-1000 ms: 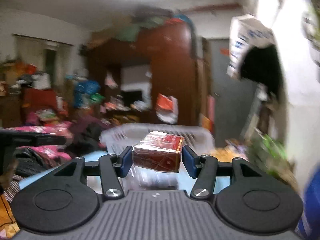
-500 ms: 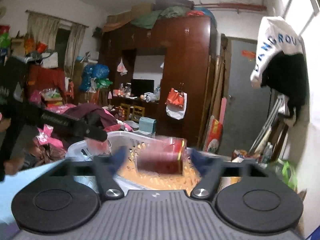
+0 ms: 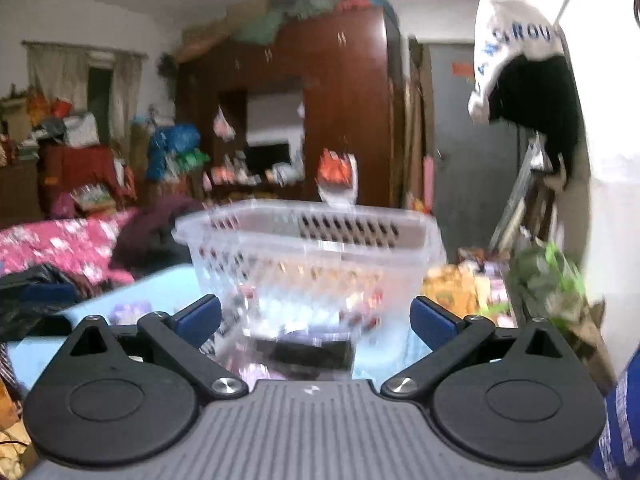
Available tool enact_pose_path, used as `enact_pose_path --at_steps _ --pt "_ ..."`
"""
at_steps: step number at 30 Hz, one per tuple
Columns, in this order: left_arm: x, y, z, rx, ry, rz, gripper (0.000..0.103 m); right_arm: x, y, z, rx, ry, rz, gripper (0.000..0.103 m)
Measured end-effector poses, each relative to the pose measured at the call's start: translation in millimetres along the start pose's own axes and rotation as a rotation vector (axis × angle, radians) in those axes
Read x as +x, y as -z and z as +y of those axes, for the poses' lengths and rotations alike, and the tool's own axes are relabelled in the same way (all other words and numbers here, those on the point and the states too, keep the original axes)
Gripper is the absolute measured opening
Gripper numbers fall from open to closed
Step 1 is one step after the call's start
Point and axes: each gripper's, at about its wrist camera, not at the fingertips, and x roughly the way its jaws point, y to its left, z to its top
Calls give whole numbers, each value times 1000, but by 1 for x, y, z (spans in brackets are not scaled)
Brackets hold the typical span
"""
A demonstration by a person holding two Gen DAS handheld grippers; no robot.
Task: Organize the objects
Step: 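Grasp the purple lettered box with left tool while right tool grasps black bagged item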
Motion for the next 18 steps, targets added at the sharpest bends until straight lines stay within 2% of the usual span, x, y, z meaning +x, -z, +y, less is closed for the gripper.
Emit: enact_pose_path --at_steps 4,7,11,14,16,18 --pt "-2 5 -1 11 -1 -2 98 23 2 13 -21 -7 57 103" --pt "-1 15 -5 42 13 22 98 33 9 14 22 0 101 103" --pt "2 27 -10 97 11 52 96 29 17 12 71 -4 98 103" --pt "8 34 -16 123 6 63 83 25 20 13 73 10 95 102" --pt "13 38 -19 138 -5 81 63 24 22 14 73 10 95 99" --pt "17 42 -21 147 -2 101 59 24 23 17 76 7 95 96"
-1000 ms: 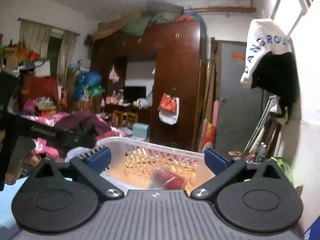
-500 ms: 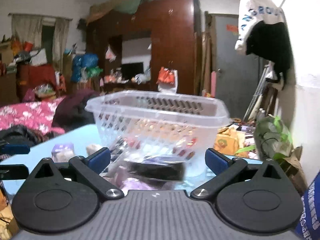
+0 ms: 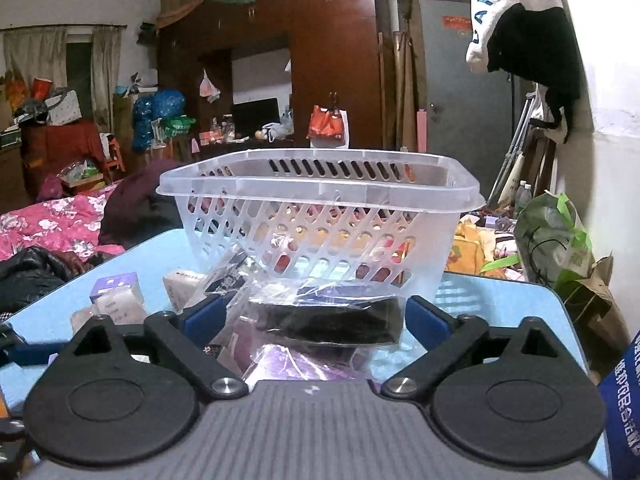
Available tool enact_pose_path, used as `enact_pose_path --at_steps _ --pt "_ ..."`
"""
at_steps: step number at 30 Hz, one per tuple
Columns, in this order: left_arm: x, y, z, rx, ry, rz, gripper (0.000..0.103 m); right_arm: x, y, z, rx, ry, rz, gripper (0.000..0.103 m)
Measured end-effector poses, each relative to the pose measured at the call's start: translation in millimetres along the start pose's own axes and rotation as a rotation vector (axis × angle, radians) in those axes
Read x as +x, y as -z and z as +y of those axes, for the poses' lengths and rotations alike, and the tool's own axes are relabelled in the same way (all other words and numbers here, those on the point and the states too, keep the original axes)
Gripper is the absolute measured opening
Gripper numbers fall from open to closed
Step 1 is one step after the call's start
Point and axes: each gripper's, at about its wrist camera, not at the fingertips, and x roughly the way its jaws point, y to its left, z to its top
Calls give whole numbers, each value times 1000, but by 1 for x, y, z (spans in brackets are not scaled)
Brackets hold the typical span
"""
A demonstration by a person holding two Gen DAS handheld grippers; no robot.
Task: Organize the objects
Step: 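Grasp the purple lettered box with left tool while right tool grasps black bagged item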
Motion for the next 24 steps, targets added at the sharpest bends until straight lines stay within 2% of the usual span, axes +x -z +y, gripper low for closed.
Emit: enact_pose_path --at_steps 2,4,6,7,15,24 --pt "2 4 -3 6 1 4 56 2 2 1 -3 10 1 94" --pt "4 4 -6 18 -2 1 48 3 3 2 -4 17 -1 89" --pt "3 5 -7 23 -14 -5 46 4 3 1 6 16 -9 86" --pt "2 5 -5 18 -14 -7 45 3 3 0 13 14 -16 79" --pt "-16 0 4 -17 -10 -77 45 -21 0 3 -22 38 -106 78" --pt "-26 -8 17 -72 9 -111 45 -50 -6 -12 -7 -5 -164 78"
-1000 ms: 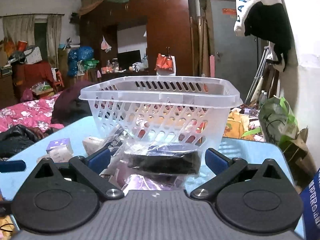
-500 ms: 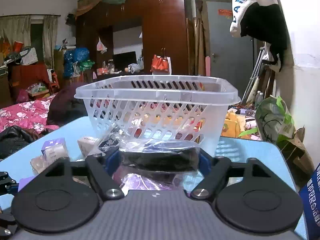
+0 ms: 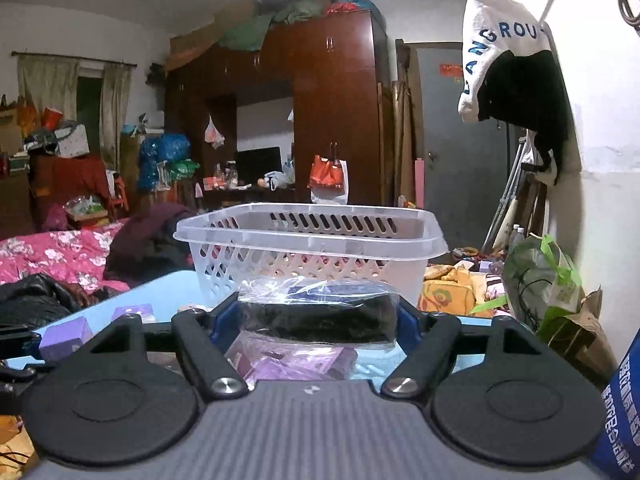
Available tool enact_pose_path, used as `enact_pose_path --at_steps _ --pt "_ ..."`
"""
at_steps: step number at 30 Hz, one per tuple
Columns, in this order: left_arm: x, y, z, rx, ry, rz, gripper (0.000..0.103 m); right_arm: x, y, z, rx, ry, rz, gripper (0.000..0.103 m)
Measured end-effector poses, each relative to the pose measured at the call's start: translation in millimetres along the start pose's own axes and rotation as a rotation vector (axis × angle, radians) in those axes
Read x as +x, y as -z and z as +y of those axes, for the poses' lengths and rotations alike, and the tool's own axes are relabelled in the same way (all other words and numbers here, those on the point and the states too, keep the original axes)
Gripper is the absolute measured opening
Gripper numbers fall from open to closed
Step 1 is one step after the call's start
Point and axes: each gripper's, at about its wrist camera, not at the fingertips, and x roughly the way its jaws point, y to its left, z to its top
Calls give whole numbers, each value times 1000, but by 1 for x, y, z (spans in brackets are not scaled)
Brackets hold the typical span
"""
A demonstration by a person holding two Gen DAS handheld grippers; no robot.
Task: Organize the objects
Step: 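Grasp the purple lettered box with left tool while right tool grasps black bagged item, then carry both items over the white basket and open both tools to release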
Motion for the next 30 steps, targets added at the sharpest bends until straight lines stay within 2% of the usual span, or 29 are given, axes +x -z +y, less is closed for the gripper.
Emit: enact_pose_path --at_steps 14,21,30 --pt "-1 -6 12 -33 -29 -12 44 1 9 -2 22 -1 9 78" --pt "-6 -12 32 -82 -47 -17 44 -4 10 3 14 -3 5 78" --pt "-7 -22 44 -122 -18 -43 44 -5 6 -1 11 11 -6 78"
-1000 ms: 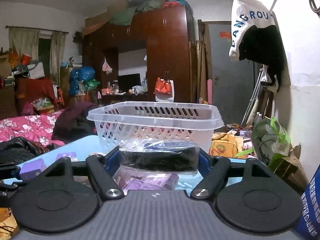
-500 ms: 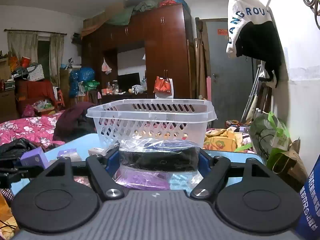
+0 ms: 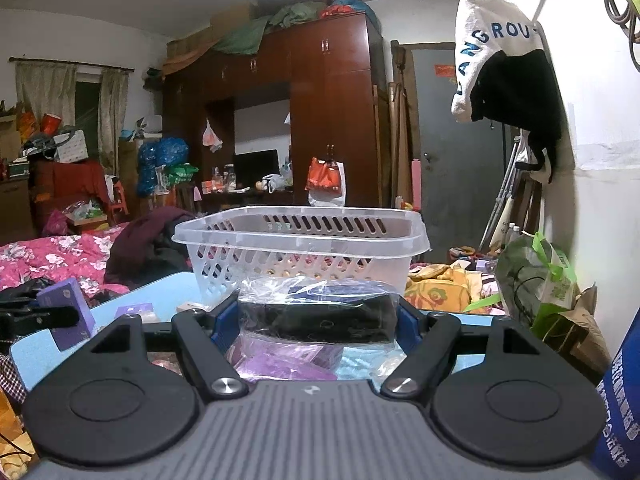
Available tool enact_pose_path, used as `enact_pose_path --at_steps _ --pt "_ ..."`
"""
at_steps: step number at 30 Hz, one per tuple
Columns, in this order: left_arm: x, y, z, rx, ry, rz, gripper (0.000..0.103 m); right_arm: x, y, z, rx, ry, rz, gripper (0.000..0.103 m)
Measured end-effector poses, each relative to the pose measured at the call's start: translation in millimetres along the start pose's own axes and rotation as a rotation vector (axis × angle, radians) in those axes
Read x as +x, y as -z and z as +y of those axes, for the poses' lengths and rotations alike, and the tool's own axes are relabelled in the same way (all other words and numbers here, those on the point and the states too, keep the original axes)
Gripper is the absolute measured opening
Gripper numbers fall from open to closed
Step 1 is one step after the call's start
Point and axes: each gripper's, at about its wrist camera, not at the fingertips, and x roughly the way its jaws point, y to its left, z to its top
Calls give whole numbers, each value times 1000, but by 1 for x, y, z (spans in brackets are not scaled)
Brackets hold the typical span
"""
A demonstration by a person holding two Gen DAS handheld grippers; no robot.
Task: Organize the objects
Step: 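Carry both items over the white basket and open both tools to release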
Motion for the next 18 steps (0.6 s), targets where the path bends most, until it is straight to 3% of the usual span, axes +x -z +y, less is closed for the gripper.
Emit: enact_pose_path --at_steps 11,18 --pt "11 -44 2 6 31 -32 44 13 -30 1 -40 -9 -21 78" --pt "73 -109 -7 5 104 43 44 53 -71 8 -158 -15 -46 78"
